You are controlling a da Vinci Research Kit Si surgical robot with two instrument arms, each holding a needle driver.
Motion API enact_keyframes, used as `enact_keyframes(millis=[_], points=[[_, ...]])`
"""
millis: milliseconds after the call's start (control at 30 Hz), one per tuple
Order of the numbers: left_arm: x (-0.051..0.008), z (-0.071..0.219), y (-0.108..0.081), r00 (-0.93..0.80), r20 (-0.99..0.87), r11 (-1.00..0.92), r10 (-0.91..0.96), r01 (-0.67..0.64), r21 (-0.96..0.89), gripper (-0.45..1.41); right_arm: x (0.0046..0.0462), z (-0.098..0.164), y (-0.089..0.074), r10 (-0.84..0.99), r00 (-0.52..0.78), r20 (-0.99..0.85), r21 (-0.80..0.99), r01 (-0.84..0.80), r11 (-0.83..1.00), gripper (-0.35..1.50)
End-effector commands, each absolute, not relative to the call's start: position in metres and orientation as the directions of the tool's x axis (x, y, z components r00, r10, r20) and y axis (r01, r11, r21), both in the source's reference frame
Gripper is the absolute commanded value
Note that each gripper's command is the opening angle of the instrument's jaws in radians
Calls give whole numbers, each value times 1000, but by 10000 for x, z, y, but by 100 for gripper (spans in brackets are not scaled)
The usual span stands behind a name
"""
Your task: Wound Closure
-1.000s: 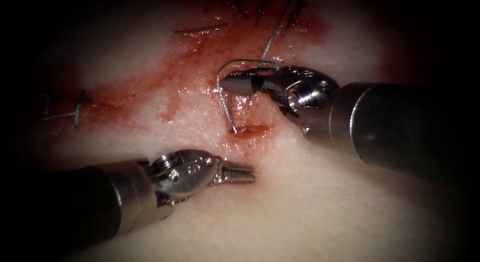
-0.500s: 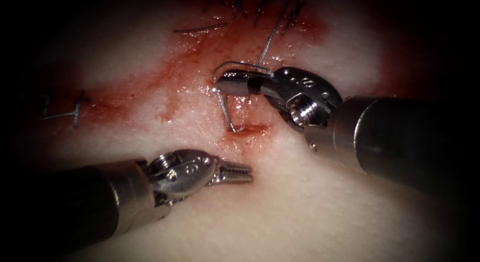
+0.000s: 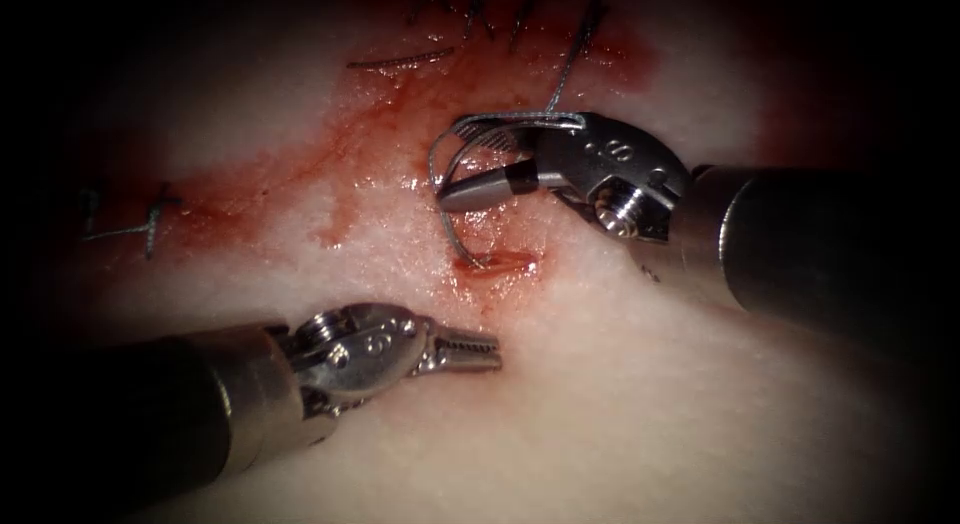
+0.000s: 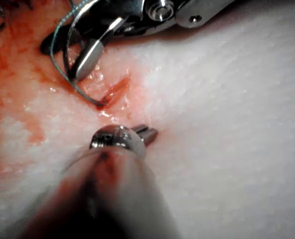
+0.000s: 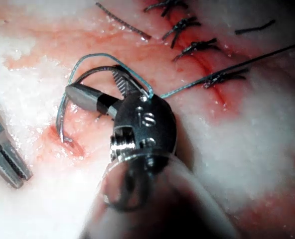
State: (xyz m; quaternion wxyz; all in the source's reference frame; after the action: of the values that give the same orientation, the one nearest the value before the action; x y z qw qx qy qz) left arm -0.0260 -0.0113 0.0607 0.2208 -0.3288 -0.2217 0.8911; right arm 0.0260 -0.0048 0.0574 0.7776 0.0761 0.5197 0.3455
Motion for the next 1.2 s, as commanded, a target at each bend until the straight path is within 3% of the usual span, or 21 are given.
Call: enact_keyframes(millis=[33,133,267,533,667,767,933,1200], points=[[-265,613,-116,-686,-488,-804,539,-246,-541,21,260,583,-45,611,227,-759,478,-443,759,129],[-264,613,-116,-687,-489,-804,538,-244,-542,21,248,585,-41,597,209,-775,489,-401,775,126],[-264,613,-116,-687,-489,-804,538,-244,-542,21,234,588,-37,538,122,-834,496,-263,828,96],[-262,612,-116,-687,-489,-804,538,-243,-543,21,234,600,-36,492,35,-870,493,11,870,79],[-259,610,-116,-688,-490,-804,536,-239,-545,17,237,596,-43,470,17,-882,469,118,875,84],[-257,610,-114,-688,-490,-804,535,-237,-546,17,242,577,-46,382,49,-923,385,158,909,82],[-257,609,-114,-688,-490,-803,536,-236,-547,17,260,535,-59,268,103,-958,285,218,934,57],[-256,609,-114,-688,-490,-804,535,-235,-547,17,288,500,-79,105,195,-975,153,253,955,39]])
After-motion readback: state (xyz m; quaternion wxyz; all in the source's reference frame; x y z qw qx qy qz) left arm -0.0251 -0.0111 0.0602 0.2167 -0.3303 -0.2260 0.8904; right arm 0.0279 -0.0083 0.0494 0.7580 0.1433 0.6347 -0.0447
